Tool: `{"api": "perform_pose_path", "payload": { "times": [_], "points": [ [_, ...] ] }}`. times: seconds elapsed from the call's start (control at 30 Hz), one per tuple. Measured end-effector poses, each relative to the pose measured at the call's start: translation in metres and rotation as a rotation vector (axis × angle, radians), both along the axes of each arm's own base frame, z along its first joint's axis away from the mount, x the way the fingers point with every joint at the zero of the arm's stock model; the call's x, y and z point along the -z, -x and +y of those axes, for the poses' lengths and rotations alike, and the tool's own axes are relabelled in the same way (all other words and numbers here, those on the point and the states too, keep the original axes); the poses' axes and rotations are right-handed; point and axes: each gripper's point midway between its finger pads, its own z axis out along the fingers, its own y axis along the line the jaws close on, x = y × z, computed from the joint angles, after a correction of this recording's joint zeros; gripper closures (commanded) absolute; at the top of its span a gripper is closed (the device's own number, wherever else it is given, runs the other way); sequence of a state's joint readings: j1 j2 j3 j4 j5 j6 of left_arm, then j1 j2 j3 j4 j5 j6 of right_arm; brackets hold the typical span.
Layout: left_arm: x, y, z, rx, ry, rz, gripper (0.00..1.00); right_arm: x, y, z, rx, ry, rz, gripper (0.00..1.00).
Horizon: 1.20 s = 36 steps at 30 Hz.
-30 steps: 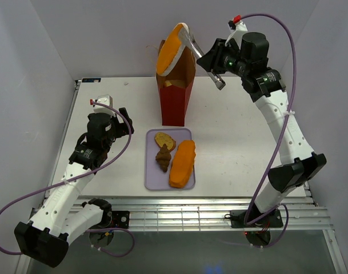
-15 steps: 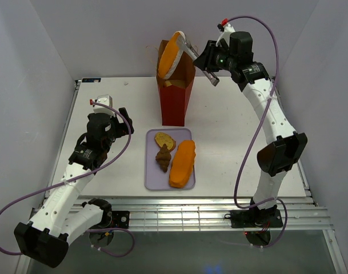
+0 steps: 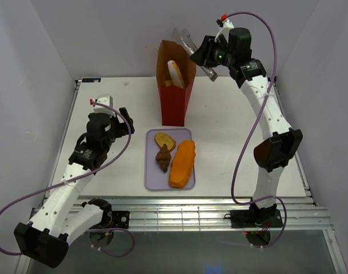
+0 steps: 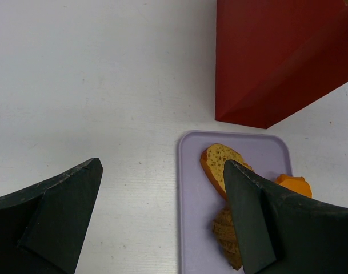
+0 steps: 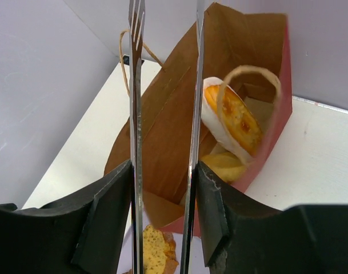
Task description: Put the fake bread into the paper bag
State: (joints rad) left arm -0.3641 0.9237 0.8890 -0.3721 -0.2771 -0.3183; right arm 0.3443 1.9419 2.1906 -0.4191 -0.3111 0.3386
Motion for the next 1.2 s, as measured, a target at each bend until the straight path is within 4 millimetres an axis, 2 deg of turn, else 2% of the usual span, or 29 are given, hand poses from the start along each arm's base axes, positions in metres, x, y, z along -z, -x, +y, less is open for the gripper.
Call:
{"api": "perform_pose_path", "payload": {
  "times": [0.43,0.6,0.73,0.83,0.97,1.1,1.2],
  "points": [
    [-0.001,-0.001,-0.001,0.005,0.004,-0.005,0.02,-0.005,-0.004,-0.008,0.012,-0.011,-0.011,0.47],
    [-0.001,-0.001,-0.001,0.005,0.004,-0.005,0.02,-0.010,0.007,-0.009,0.006,-0.023,-0.011,0.48],
    [-0.001,-0.001,-0.001,0.005,0.004,-0.004,0.02,-0.019,0.032,-0.015,-0.013,-0.031,-0.014,0.49],
    [0.000,-0.001,-0.002,0.006,0.002,-0.001,0.02,-0.025,0.058,-0.021,-0.025,-0.041,-0.037,0.49],
    [0.002,-0.001,-0.002,0.005,0.000,0.002,0.02,-0.023,0.097,-0.031,-0.043,-0.045,-0.052,0.49],
    [0.007,-0.001,0.000,-0.001,-0.010,0.012,0.02,-0.021,0.124,-0.034,-0.070,-0.039,-0.084,0.49],
    [0.007,-0.001,0.002,-0.012,-0.016,0.012,0.02,-0.006,0.144,-0.029,-0.103,-0.023,-0.090,0.49]
  ]
}}
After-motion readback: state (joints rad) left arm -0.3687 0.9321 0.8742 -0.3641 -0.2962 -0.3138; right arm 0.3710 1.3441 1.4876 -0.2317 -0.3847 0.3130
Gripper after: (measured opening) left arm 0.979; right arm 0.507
